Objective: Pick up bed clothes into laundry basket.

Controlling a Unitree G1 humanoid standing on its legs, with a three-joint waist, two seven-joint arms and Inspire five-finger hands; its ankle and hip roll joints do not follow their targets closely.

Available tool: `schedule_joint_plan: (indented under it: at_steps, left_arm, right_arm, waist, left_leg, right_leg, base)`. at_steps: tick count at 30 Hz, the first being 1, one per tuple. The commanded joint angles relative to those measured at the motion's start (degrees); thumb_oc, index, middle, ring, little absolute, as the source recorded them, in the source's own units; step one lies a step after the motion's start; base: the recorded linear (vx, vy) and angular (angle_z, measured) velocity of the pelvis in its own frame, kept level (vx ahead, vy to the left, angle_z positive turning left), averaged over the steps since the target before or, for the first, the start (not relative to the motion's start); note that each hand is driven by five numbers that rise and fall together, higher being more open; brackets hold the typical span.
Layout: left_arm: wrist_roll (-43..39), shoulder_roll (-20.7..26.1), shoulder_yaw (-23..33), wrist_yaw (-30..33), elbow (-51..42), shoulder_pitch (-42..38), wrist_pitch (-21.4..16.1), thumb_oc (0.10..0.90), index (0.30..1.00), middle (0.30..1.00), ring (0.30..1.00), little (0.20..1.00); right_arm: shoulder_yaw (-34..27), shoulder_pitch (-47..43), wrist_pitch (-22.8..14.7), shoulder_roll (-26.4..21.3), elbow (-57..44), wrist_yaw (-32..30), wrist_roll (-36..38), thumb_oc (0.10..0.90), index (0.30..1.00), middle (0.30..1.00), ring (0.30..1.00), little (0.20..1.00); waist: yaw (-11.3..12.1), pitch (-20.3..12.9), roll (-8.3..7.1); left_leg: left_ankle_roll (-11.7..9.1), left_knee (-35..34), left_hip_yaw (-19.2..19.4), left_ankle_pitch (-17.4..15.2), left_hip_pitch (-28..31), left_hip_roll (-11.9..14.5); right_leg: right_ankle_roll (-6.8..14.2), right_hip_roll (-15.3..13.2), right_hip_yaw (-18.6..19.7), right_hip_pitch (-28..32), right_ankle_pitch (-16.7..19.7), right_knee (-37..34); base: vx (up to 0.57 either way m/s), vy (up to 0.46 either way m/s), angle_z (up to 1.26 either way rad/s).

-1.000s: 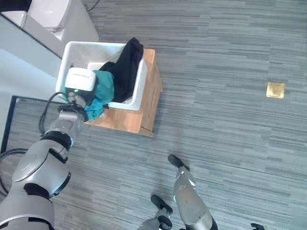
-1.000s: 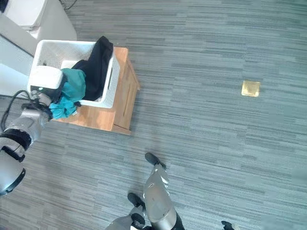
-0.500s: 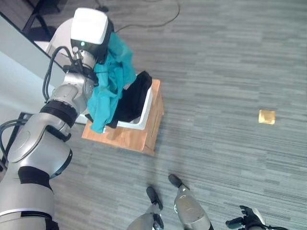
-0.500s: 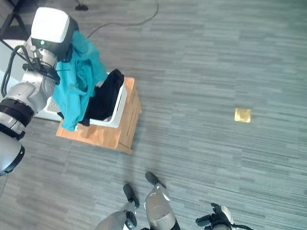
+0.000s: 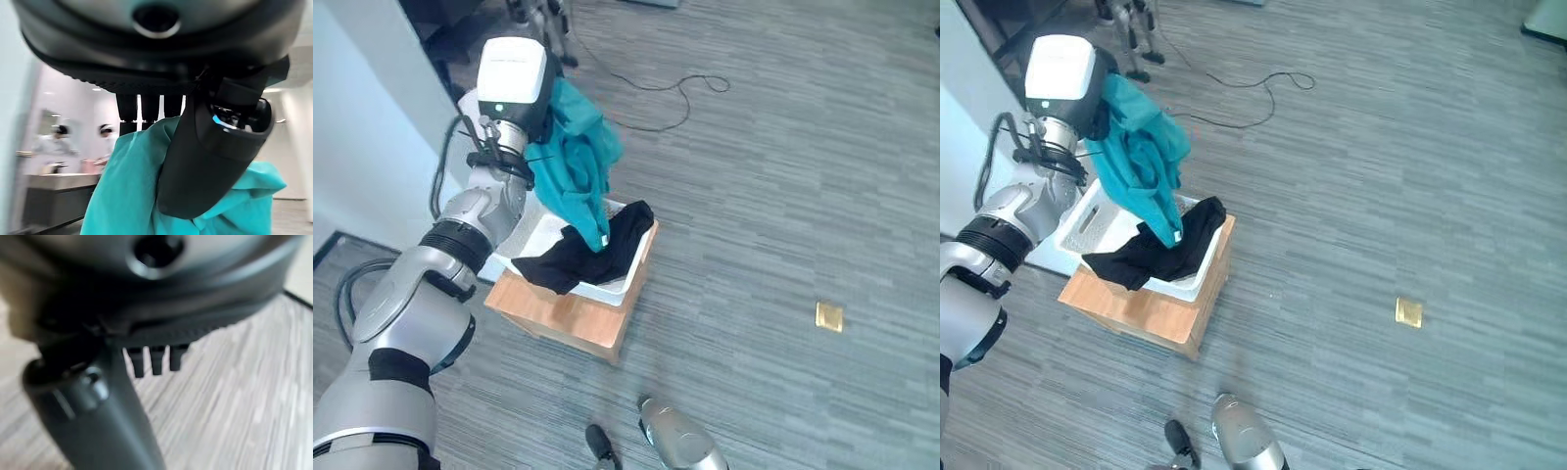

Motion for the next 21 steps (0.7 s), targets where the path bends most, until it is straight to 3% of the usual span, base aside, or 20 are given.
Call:
schedule_joint_plan:
  at_steps: [1, 5, 9, 11, 12, 13, 16, 17, 21]
  left_arm:
    - [-0.9, 6.2, 5.0, 2.2, 3.8, -3.4, 0.2, 0.400, 0.300, 0.300, 0.300, 0.300]
    - [-1.3, 4.8, 5.7, 1.0, 6.2, -0.7, -0.1, 0.400, 0.300, 0.300, 0.300, 0.300]
    - [-0.4, 1.5, 5.0, 0.5, 7.8, 1.4, 0.0, 0.400, 0.300, 0.300, 0.300, 0.300]
    - [0.4, -0.1, 4.6, 0.6, 9.5, 1.7, 0.1, 0.400, 0.300, 0.300, 0.300, 0.300]
    - [0.4, -0.1, 4.6, 0.6, 9.5, 1.7, 0.1, 0.400, 0.300, 0.300, 0.300, 0.300]
    - [0.7, -1.1, 4.3, 0.7, 10.1, 1.8, 0.2, 0.400, 0.300, 0.300, 0.300, 0.300]
    - [1.0, -1.6, 4.2, 0.8, 9.9, 1.8, 0.0, 0.400, 0.300, 0.300, 0.300, 0.300]
    - [1.5, -2.2, 4.1, 1.1, 9.7, 2.2, -0.1, 0.400, 0.300, 0.300, 0.300, 0.300]
    - [2.1, -3.1, 3.6, 1.2, 7.9, 2.0, -0.5, 0.400, 0.300, 0.300, 0.300, 0.300]
  right_arm:
    - [-0.2, 3.7, 0.9, -4.8, 0.7, -1.3, -0.1, 0.800, 0.900, 0.900, 0.900, 0.900]
    - [-1.3, 3.3, 1.0, -5.2, 1.6, -1.5, 1.2, 0.800, 0.900, 0.900, 0.900, 0.900]
    - [-1.9, 2.0, 1.5, -5.3, 2.3, -2.2, 2.5, 0.800, 0.900, 0.900, 0.900, 0.900]
    - [-2.4, 1.5, 1.6, -5.3, 2.9, -2.9, 3.2, 0.800, 0.900, 0.900, 0.900, 0.900]
    - [-2.4, 1.5, 1.6, -5.3, 2.9, -2.9, 3.2, 0.800, 0.900, 0.900, 0.900, 0.900]
    - [-2.2, 1.1, 1.6, -5.2, 3.1, -3.0, 3.6, 0.800, 0.900, 0.900, 0.900, 0.900]
    - [-2.1, 1.1, 1.7, -5.1, 3.5, -3.0, 3.6, 0.800, 0.900, 0.900, 0.900, 0.900]
    - [-2.2, 0.9, 1.7, -5.4, 3.6, -3.0, 3.6, 0.800, 0.900, 0.900, 0.900, 0.900]
    - [-2.2, -0.1, 2.0, -6.3, 3.7, -3.1, 3.1, 0.800, 0.900, 0.900, 0.900, 0.900]
  waist:
    - [0.9, -4.4, 0.42]
    - [1.8, -5.1, 0.37]
    - [1.7, -3.7, 1.67]
    - [1.3, -2.4, 3.38]
    - [1.3, -2.4, 3.39]
    - [0.8, -1.4, 4.82]
    - [0.6, -1.2, 6.31]
    - [0.0, -0.9, 7.74]
    - [-0.5, -0.6, 10.26]
  left_leg:
    - [-4.7, 0.1, 2.3, -6.6, 4.1, 3.1]
    - [-5.6, 0.1, 2.8, -6.0, 3.8, 4.4]
    - [-6.6, 0.1, 2.5, -4.5, 1.8, 5.4]
    - [-7.0, 0.1, 2.8, -3.5, -0.2, 5.8]
    - [-7.0, 0.1, 2.8, -3.4, -0.3, 5.8]
    - [-7.2, 0.1, 3.3, -2.9, -1.5, 5.9]
    - [-7.4, 0.1, 3.8, -2.6, -2.4, 6.1]
    - [-7.6, 0.1, 4.5, -2.3, -2.7, 6.4]
    - [-8.0, 0.1, 5.5, -1.7, -2.7, 6.9]
  right_leg:
    - [4.5, -0.9, 1.6, 6.9, 1.4, -12.6]
    - [4.3, -1.4, 0.7, 8.9, 1.8, -14.5]
    - [3.8, -1.6, -0.3, 8.9, 1.6, -15.8]
    - [3.5, -1.5, -0.4, 8.1, 1.6, -16.6]
    - [3.5, -1.5, -0.4, 8.1, 1.6, -16.6]
    - [3.4, -1.4, 0.1, 7.5, 1.7, -17.0]
    - [3.1, -1.4, 0.5, 6.9, 1.6, -17.3]
    - [3.0, -1.4, 0.9, 6.9, 1.4, -17.8]
    - [2.7, -1.3, 1.8, 6.9, 0.9, -18.1]
  base:
    - [-0.01, -0.101, 0.10]
    - [0.02, -0.146, -0.03]
    - [-0.04, -0.100, 0.13]
    - [-0.08, -0.100, 0.03]
    - [-0.06, -0.076, 0.03]
    - [-0.06, -0.072, -0.06]
    - [-0.03, -0.045, -0.15]
    - [0.01, -0.057, -0.24]
    - [0.02, -0.046, -0.26]
